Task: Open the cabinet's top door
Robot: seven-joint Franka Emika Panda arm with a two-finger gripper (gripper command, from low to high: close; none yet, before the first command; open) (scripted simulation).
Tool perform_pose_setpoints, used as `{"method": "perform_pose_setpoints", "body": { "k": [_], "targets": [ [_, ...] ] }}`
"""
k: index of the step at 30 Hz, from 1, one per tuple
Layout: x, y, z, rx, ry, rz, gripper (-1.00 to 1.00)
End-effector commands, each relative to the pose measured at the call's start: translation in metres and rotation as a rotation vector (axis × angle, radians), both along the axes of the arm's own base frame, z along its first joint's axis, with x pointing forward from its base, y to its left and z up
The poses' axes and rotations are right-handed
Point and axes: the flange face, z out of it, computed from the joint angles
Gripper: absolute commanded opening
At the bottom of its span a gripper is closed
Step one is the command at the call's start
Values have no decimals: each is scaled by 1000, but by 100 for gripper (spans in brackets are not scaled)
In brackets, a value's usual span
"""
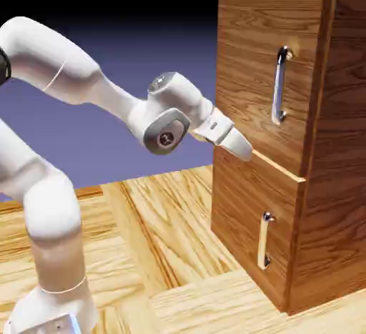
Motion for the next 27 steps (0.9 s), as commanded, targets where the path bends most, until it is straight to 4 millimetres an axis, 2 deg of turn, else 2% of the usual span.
{"method": "perform_pose_setpoints", "body": {
  "k": [1,15,27],
  "targets": [
    [0,1,7,-2,-17,2,0],
    [-15,5,84,-15,-258,20,0],
    [-39,-12,125,-2,-444,32,0]
  ]
}}
